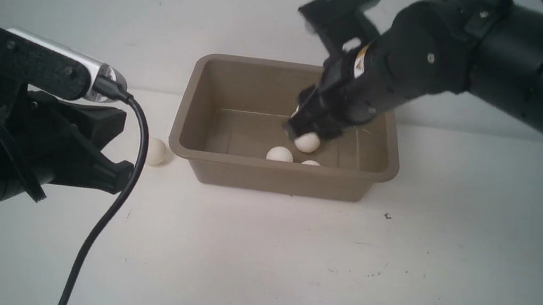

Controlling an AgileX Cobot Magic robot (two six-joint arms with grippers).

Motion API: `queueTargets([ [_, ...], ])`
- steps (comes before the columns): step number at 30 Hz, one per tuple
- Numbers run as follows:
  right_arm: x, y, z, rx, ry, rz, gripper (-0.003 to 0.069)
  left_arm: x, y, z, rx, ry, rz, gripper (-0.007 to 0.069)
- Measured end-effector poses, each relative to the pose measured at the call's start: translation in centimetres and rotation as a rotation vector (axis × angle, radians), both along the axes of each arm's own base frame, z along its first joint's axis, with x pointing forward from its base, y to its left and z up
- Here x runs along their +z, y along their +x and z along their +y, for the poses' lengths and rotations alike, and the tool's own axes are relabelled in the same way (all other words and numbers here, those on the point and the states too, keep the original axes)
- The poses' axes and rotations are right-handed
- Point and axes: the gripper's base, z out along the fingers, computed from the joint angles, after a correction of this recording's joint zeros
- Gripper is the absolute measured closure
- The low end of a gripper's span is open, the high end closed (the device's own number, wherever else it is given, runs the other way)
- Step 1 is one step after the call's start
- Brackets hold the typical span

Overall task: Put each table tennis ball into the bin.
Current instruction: Use the right arm to put the table tennis ball into the box

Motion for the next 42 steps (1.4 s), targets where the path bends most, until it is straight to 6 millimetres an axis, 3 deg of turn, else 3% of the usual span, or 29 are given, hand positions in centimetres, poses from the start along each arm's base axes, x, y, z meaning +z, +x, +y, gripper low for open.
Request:
queueTargets([
  [3, 0.2, 1.8, -0.5, -0.035, -0.010, -0.044, 0.0342, 0.0, 0.0, 0.0, 0.000, 0.000, 0.000, 0.0629],
  [7, -1.3, 3.8, -0.7, -0.055, -0.040, -0.042, 0.0342, 0.0, 0.0, 0.1, 0.011, 0.007, 0.000, 0.0629],
  [9, -3.0, 4.8, -0.6, -0.044, -0.076, -0.027, 0.0342, -0.1, 0.1, 0.4, 0.034, 0.039, -0.004, 0.0629],
  [15, -5.8, 6.2, -0.5, -0.020, -0.109, -0.020, 0.0342, -0.2, 0.2, 1.2, 0.096, 0.110, -0.008, 0.0629],
  [25, -6.2, 7.6, -1.9, -0.063, -0.078, -0.044, 0.0307, -0.3, 0.3, 2.8, 0.256, 0.198, 0.009, 0.0629],
  [36, -5.4, 7.8, -2.7, -0.101, -0.059, -0.024, 0.0305, -0.4, 0.2, 4.3, 0.389, 0.264, 0.028, 0.0596],
  [40, -2.5, 7.0, -3.1, -0.126, -0.031, -0.039, 0.0305, -0.6, 0.5, 5.5, 0.428, 0.255, 0.043, 0.0547],
  [42, 0.1, 6.1, -3.6, -0.133, -0.012, -0.077, 0.0303, -1.0, 0.9, 6.4, 0.441, 0.242, 0.062, 0.0515],
])
